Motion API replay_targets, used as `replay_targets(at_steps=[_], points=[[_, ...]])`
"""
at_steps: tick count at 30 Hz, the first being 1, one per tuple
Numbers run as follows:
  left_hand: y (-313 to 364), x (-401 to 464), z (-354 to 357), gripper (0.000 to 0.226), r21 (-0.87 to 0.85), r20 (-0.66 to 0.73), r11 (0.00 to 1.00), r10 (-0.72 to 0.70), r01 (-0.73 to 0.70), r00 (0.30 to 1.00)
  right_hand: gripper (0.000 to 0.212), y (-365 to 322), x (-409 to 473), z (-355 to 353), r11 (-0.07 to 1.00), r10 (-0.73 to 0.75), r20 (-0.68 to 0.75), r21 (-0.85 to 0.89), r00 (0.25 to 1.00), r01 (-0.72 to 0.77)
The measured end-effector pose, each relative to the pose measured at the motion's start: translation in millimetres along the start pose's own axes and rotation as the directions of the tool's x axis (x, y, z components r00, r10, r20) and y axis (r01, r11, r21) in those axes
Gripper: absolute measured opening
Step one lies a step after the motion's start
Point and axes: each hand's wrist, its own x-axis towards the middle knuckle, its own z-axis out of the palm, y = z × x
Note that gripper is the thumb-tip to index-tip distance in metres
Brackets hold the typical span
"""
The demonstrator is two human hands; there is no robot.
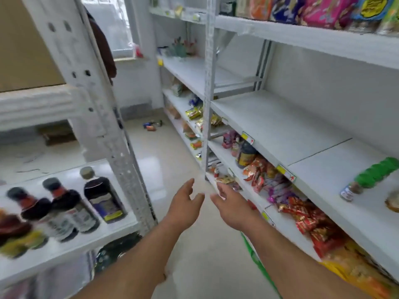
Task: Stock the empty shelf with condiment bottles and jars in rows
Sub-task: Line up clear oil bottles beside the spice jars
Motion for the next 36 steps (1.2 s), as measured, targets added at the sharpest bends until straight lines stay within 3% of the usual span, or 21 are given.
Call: replay_targets(at_steps=[8, 14, 17, 19, 21, 27, 32, 36], points=[[-39, -95, -76, 0.064, -0.174, -0.277, 0.976, -0.174, 0.129, 0.945, 0.064, -48, -31, 78, 0.974, -0.195, 0.271, -0.061, 0.943, 0.219], [-51, -169, -105, 0.058, -0.229, -0.426, 0.950, -0.293, 0.211, 0.856, 0.030, -62, -73, 119, 0.961, -0.253, 0.450, 0.017, 0.856, 0.275], [-63, -205, -119, 0.056, -0.227, -0.508, 0.939, -0.339, 0.257, 0.792, 0.049, -66, -91, 145, 0.957, -0.264, 0.516, 0.033, 0.815, 0.289], [-70, -230, -130, 0.048, -0.244, -0.551, 0.930, -0.366, 0.275, 0.750, 0.042, -72, -106, 164, 0.948, -0.275, 0.560, 0.024, 0.781, 0.317], [-79, -253, -144, 0.056, -0.234, -0.599, 0.923, -0.385, 0.307, 0.702, 0.032, -80, -121, 184, 0.936, -0.292, 0.597, 0.019, 0.747, 0.350], [-109, -315, -196, 0.058, -0.302, -0.689, 0.898, -0.437, 0.319, 0.578, 0.056, -114, -163, 245, 0.906, -0.327, 0.683, 0.031, 0.654, 0.421], [-147, -370, -244, 0.053, -0.392, -0.703, 0.875, -0.484, 0.284, 0.521, 0.064, -134, -202, 305, 0.932, -0.290, 0.689, 0.045, 0.664, 0.360], [-177, -406, -284, 0.057, -0.432, -0.707, 0.860, -0.509, 0.269, 0.490, 0.057, -151, -233, 355, 0.940, -0.280, 0.676, 0.048, 0.682, 0.338]])
